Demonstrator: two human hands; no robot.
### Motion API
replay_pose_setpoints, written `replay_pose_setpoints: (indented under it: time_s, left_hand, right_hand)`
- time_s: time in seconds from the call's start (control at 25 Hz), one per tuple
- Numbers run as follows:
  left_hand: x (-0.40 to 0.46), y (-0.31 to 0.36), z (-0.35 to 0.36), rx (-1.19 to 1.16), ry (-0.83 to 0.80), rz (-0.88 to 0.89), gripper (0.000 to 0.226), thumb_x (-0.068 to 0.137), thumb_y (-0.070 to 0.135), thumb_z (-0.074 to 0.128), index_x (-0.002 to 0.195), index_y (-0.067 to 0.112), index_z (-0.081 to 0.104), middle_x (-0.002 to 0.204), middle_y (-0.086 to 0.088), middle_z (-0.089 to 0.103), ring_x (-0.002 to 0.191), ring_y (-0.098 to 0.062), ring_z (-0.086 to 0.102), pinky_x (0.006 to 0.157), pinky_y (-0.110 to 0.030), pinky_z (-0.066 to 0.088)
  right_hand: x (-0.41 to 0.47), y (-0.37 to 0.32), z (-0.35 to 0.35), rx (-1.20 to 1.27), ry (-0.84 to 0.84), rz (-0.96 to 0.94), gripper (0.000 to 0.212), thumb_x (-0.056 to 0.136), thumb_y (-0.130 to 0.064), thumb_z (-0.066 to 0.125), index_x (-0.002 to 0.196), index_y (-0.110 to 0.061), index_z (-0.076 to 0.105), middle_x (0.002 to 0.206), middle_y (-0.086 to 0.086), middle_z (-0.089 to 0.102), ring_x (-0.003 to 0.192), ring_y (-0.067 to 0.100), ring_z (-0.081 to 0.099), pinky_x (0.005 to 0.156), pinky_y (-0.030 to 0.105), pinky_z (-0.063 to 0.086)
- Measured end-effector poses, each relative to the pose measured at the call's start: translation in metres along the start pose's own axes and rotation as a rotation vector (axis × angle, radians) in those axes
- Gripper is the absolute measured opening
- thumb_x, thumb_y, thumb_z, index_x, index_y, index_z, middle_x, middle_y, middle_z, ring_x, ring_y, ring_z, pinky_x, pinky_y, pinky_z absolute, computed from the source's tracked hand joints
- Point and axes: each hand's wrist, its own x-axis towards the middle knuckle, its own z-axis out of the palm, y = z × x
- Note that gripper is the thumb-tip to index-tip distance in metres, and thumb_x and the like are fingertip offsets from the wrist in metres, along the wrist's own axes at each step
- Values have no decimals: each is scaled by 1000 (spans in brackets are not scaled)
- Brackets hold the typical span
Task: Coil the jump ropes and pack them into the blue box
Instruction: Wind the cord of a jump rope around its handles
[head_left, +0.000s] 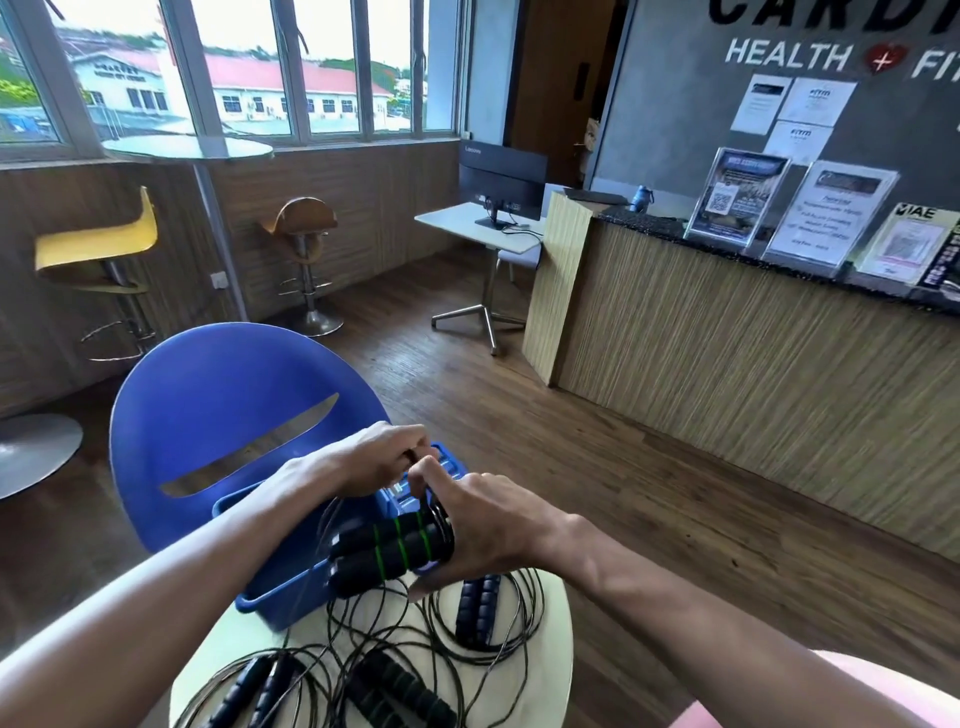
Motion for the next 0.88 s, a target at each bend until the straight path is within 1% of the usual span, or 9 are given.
replay_pose_setpoints:
  time_s: [0.08, 0.16, 0.32, 0.44, 0.56, 0.6, 0.68, 0.8, 0.88]
  left_hand:
    - [4, -1, 2, 23, 82, -47, 15, 96, 32, 46, 83, 26, 50, 83, 0, 63, 73, -21, 58, 66, -36, 50]
    - [6, 4, 4, 13, 173, -82, 13, 96, 32, 46, 94, 19, 48, 90, -7, 64, 78, -30, 59, 69, -42, 52]
    - [2, 25, 4, 48, 282, -189, 11, 98, 29, 46, 98, 18, 48, 96, -6, 65, 79, -33, 59, 64, -36, 46]
    - [-12, 55, 1, 336, 302, -196, 14, 91, 12, 47, 105, 14, 49, 101, -8, 68, 92, -33, 64, 67, -35, 42]
    - [-24, 87, 11, 594, 281, -154, 42, 89, 4, 50, 130, 7, 41, 108, -3, 67, 100, -23, 66, 68, -31, 43]
    - [-28, 92, 17, 623, 279, -142, 43, 89, 2, 50, 130, 6, 41, 110, -2, 66, 101, -21, 66, 72, -30, 47]
    - [-32, 89, 27, 544, 289, -161, 32, 90, 4, 50, 120, 11, 44, 113, -2, 62, 103, -19, 65, 75, -29, 48]
    - [-40, 71, 29, 210, 405, -221, 12, 93, 13, 52, 103, 17, 47, 99, -1, 64, 92, -25, 65, 64, -32, 42]
    - [-42, 62, 28, 96, 472, -237, 4, 95, 13, 49, 97, 16, 49, 89, -2, 62, 84, -29, 63, 61, -32, 37]
  right_hand:
    - [-2, 1, 8, -41, 52, 25, 92, 69, -63, 81, 127, -20, 25, 90, 7, 69, 83, 34, 66, 71, 38, 46]
    - [2, 5, 14, -53, 82, 69, 91, 73, -60, 79, 130, -18, 23, 92, 10, 71, 84, 37, 66, 66, 36, 41]
    - [11, 4, 25, 0, 169, 144, 63, 83, -38, 70, 121, -17, 24, 87, 14, 69, 77, 44, 64, 59, 38, 37]
    - [20, 11, 28, 54, 185, 236, 62, 82, -34, 69, 122, -11, 28, 90, 17, 69, 78, 46, 63, 59, 39, 37]
    - [32, 18, 23, 10, 181, 289, 84, 84, -33, 67, 151, -9, 22, 102, 20, 71, 94, 45, 65, 75, 47, 49]
    - [35, 23, 19, -18, 183, 299, 81, 87, -31, 63, 155, -11, 24, 109, 19, 70, 102, 43, 65, 83, 46, 50]
    - [39, 30, 13, -12, 203, 320, 71, 91, -29, 57, 156, -18, 31, 119, 16, 68, 112, 40, 62, 92, 44, 48]
    - [42, 31, 9, -76, 197, 329, 82, 90, -32, 61, 160, -25, 20, 122, 13, 65, 111, 38, 62, 90, 42, 48]
    - [42, 29, 11, -98, 176, 325, 87, 88, -34, 65, 160, -25, 17, 120, 12, 65, 109, 36, 64, 87, 41, 49]
